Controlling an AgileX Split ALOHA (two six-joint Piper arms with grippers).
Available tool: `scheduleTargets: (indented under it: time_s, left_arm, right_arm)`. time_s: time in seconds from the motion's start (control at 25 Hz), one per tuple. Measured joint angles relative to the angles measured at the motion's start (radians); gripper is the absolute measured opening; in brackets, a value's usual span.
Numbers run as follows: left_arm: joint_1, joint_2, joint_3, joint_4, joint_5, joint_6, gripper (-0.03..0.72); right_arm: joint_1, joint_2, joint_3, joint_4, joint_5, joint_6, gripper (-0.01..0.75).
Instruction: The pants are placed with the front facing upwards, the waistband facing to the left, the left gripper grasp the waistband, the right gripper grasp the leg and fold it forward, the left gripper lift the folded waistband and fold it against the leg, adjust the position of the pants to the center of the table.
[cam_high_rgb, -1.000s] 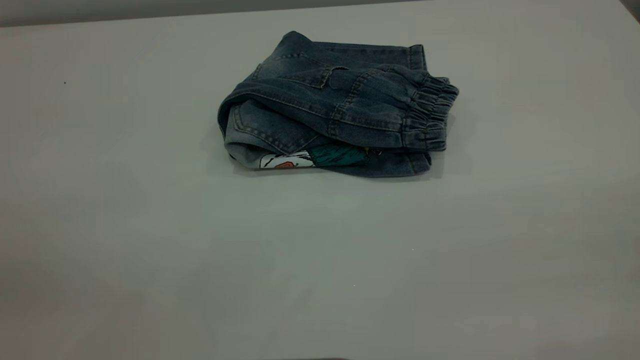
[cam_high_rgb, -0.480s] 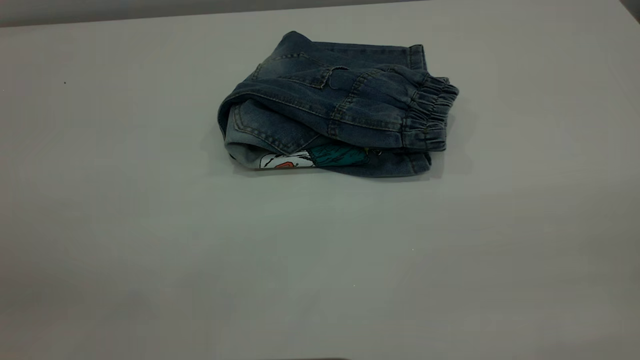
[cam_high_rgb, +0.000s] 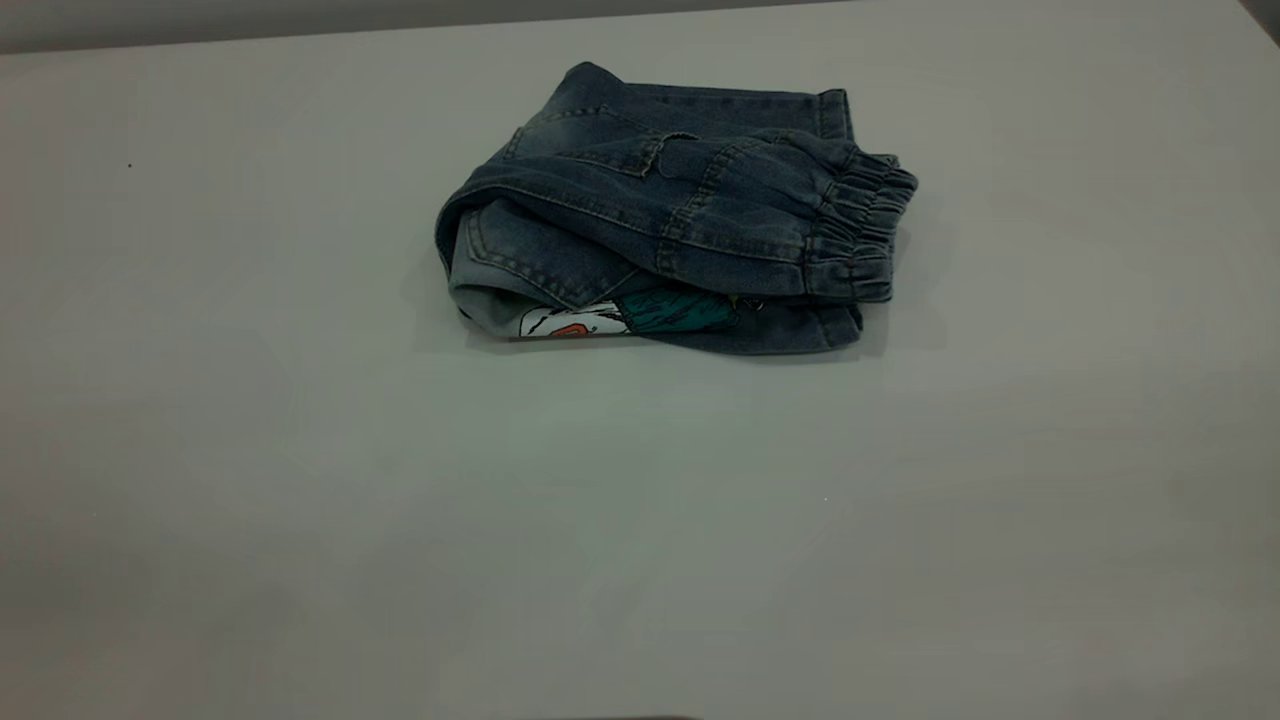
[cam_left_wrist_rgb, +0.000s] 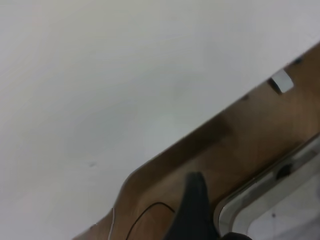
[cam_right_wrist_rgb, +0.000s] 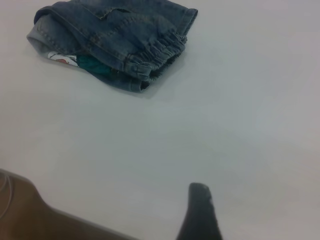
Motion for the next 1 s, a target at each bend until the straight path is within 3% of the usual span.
scheduleTargets:
  time_s: [0.24,0.4,1.0]
  left_arm:
    - [0.319,-0.15,0.0,0.0,0.001,0.001,0.571]
    - [0.433,-0.269,0.0,0.0,0.006,0.002,0.571]
    - [0.453,-0.309,0.0,0.0,0.012,0.002,0.571]
  right_arm:
    - [0.0,0.0,0.0,0.001,0.0,0.0,0.456]
    - [0.0,0.0,0.0,0.001,0.0,0.0,0.456]
    - [0.0,0.0,0.0,0.002,0.0,-0.001,0.456]
